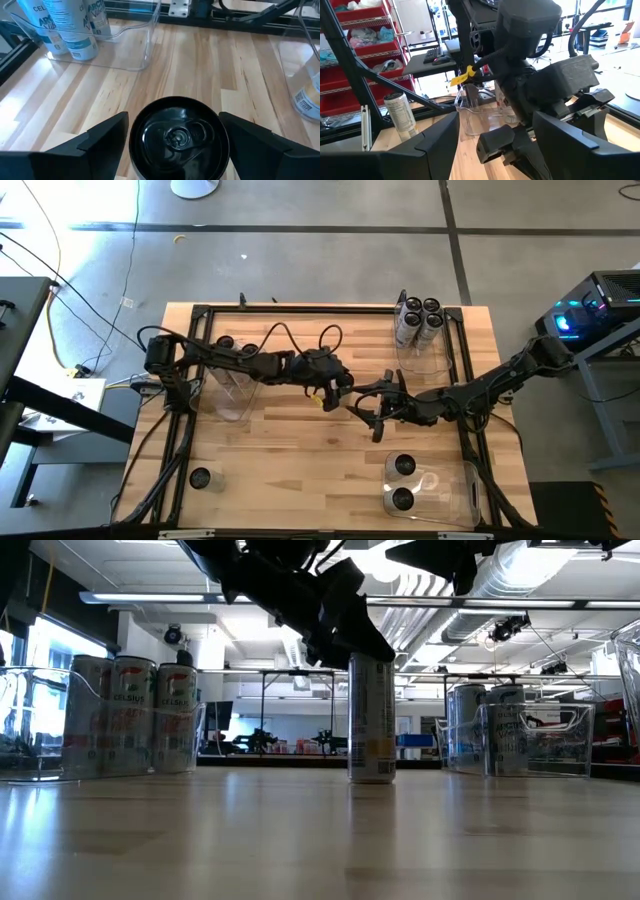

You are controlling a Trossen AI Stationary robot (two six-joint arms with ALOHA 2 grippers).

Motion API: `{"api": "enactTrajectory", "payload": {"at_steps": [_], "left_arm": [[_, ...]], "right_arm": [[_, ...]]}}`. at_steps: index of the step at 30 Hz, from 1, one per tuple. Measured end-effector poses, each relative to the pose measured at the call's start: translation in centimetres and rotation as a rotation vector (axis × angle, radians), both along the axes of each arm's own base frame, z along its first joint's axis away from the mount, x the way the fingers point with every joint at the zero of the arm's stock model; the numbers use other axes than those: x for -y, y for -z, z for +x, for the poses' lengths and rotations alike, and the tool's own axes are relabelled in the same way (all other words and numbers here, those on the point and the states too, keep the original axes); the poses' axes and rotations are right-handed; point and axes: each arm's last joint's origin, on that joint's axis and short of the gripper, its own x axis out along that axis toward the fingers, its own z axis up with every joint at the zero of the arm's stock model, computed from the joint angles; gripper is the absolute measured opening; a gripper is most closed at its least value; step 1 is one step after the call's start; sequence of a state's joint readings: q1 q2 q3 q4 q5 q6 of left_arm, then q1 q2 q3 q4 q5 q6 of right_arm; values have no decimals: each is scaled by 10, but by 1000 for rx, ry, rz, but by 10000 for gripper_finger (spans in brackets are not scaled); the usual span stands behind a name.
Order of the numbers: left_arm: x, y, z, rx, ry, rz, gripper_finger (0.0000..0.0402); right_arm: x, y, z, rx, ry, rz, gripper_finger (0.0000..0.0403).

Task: Sort soda cans
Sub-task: Put the white-yellow soda can into the bottom transparent bin

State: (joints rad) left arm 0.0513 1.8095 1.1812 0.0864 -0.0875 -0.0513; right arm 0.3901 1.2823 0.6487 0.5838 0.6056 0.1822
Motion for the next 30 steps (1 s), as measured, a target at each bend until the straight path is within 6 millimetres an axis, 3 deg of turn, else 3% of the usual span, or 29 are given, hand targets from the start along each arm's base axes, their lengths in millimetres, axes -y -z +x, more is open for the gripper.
{"api": "enactTrajectory", "payload": {"at_steps": [11, 18, 30], "left_arm": [[2, -8, 1, 57, 60, 1, 305], [4, -38, -10, 126, 69, 11, 305], [9, -71, -31, 162, 93, 58, 306]], "right_arm": [[0, 0, 0, -2, 0, -5, 248], [2, 1, 1, -9, 8, -10, 248], [3, 4, 1, -36, 10, -15, 248]]}}
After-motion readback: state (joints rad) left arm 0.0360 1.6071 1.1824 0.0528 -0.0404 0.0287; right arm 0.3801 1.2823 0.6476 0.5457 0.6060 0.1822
